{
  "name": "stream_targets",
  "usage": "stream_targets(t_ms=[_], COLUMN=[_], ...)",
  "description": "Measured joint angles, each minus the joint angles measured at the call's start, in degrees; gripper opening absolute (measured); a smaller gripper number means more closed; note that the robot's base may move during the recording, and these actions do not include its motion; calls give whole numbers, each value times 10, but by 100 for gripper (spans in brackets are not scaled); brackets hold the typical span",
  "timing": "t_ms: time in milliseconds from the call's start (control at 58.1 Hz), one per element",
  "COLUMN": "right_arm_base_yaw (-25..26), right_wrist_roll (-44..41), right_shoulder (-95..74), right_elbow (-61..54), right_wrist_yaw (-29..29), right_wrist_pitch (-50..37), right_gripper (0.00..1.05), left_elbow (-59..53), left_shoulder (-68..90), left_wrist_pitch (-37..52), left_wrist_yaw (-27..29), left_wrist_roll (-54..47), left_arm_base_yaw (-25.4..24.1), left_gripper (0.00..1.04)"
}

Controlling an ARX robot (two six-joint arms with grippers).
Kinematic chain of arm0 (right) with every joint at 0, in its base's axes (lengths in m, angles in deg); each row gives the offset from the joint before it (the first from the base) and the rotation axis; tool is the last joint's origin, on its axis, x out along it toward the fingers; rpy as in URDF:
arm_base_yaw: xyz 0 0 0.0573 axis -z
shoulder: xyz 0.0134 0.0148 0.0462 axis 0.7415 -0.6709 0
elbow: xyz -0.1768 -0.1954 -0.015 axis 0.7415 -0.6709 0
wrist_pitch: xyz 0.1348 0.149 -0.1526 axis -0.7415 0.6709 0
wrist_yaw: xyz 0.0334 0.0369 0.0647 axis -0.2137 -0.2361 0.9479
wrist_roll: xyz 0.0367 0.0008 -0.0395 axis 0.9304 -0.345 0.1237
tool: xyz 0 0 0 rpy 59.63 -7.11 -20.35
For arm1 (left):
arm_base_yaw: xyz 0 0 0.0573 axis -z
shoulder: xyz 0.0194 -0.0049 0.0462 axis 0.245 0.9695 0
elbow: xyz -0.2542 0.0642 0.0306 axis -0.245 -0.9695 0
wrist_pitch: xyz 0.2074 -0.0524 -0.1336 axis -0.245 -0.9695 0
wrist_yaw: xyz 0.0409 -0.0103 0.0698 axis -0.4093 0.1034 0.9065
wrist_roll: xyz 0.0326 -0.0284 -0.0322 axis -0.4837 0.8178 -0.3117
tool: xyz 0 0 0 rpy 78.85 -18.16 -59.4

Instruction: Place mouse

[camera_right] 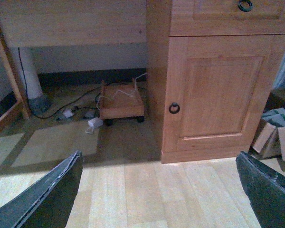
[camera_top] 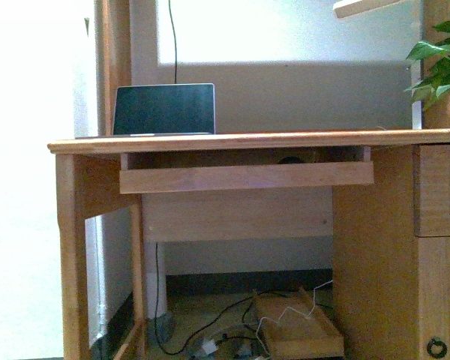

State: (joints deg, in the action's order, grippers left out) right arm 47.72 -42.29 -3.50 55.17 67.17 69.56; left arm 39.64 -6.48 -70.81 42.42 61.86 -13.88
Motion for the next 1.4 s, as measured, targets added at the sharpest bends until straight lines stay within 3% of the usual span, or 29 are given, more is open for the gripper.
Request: stream_targets(t_ms=[1395], right_arm_base_yaw=[0], right_wrist_roll=[0], right_shoulder=[0], right_elbow=[0], right_wrist_yaw=[0], right_wrist_pitch=[0], right_gripper=[97], left_elbow=[0], left_shoulder=[0], left_wrist_pitch=[0], left_wrist_yaw=[0], left_wrist_roll=[0], left_arm_base_yaw=[0], left_gripper=[97])
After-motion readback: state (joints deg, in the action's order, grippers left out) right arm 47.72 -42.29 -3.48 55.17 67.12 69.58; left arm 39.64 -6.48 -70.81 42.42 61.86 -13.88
